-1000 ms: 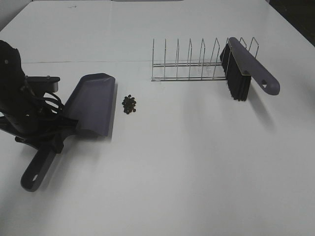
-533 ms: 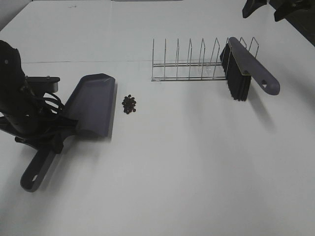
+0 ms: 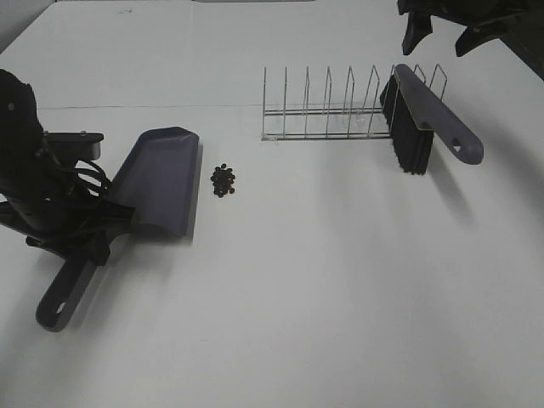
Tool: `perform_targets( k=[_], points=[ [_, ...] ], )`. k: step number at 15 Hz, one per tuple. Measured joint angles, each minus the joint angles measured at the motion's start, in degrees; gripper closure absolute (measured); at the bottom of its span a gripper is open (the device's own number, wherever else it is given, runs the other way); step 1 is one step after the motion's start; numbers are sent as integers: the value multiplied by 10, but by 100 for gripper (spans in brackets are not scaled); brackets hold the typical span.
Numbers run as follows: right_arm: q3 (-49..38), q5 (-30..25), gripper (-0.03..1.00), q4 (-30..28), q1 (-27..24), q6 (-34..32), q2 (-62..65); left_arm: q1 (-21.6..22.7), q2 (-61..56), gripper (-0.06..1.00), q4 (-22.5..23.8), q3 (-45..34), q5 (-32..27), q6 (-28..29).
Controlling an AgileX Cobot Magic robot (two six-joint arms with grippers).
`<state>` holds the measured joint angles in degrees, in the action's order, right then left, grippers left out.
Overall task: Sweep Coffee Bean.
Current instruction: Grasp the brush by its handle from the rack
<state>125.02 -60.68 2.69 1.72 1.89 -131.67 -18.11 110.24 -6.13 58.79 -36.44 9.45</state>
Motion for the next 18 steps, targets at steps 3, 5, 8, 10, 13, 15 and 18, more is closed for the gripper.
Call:
perform_targets(
  k=[3,5,8,10,13,15,18],
  points=[
    [20,1,29,-6,12,-13,-32,0,0,67,-2,0,0,0],
    [22,1,29,-22,11,-14,-46,0,0,67,-2,0,0,0],
    [22,1,29,-27,11,-14,-64,0,0,68,-2,0,0,0],
    [22,5,29,-33,11,-14,-84,0,0,68,-2,0,0,0],
    [22,25,32,-35,11,-14,-99,0,0,68,-2,0,0,0],
    [22,34,34,-36,11,-14,-101,0,0,68,-2,0,0,0],
    [22,34,35,-41,11,-14,-104,0,0,68,-2,0,0,0]
  ],
)
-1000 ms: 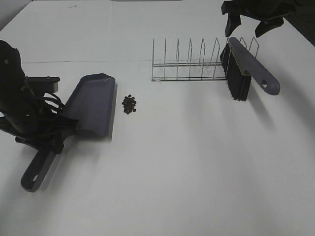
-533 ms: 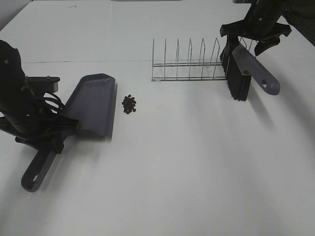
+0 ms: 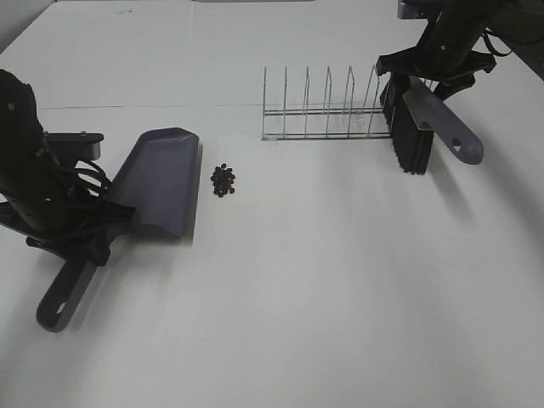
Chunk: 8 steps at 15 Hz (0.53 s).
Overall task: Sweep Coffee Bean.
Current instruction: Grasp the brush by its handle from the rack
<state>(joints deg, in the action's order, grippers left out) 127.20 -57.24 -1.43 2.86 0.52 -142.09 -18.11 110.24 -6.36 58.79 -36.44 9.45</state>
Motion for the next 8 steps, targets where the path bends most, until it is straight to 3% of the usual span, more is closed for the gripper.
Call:
perform_targets(
  k=[5,8],
  points=[
    [2,-13,38,-9,0,0,-20,0,0,68,0,0,0,0],
    [3,-13,62,-13,0,0,-21,0,0,68,0,0,0,0]
  ],
)
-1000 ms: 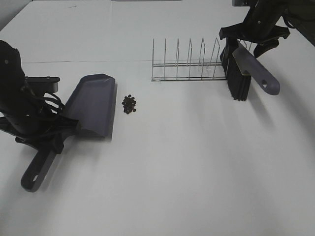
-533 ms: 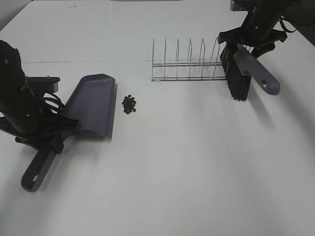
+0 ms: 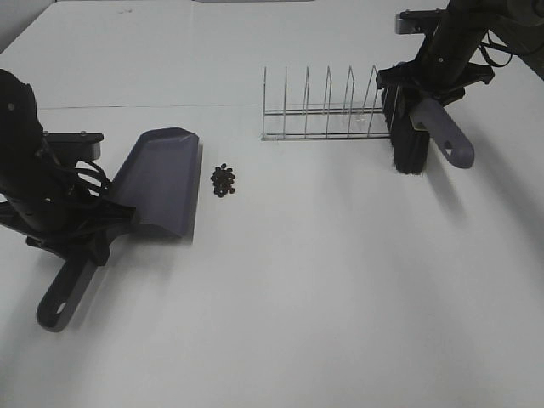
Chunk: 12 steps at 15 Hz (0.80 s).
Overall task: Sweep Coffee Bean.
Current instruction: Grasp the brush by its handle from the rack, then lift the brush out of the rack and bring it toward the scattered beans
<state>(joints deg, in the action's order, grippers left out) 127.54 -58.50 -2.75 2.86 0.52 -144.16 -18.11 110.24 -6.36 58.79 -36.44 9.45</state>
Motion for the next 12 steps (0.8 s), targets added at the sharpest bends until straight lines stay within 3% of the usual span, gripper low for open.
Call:
perform_targets(
  k=[1,8,12],
  points=[
    [0,0,70,-5,0,0,0,0,0,68,0,0,0,0],
    [-1,-5,69,-9,0,-28,12,0,0,68,0,0,0,0],
    [-1,-15,69,-21,0,-32,103,0,0,68,0,0,-2,0]
  ],
)
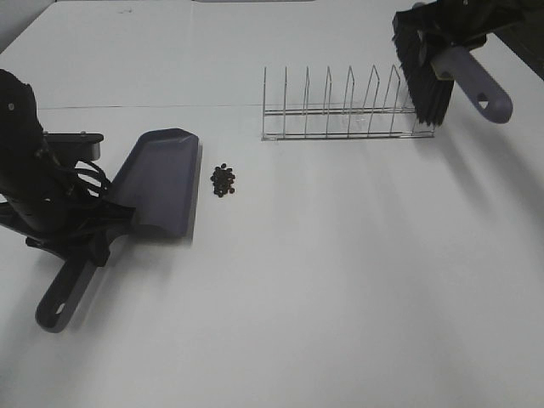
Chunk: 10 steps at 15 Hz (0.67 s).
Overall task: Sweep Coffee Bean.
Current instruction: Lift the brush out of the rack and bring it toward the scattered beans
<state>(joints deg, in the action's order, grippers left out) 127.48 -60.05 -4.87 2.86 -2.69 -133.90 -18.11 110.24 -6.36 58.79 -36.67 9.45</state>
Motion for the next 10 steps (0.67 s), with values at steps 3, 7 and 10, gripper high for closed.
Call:
perform_targets(
  k=[3,7,10],
  points=[
    [0,-60,69,0,0,-14,53,0,0,68,0,0,0,0],
    [-2,-101,69,-17,11,-23,74,0,0,68,0,0,9,0],
    [-13,-105,69,-44,52,-23,74,0,0,68,0,0,15,2]
  ],
)
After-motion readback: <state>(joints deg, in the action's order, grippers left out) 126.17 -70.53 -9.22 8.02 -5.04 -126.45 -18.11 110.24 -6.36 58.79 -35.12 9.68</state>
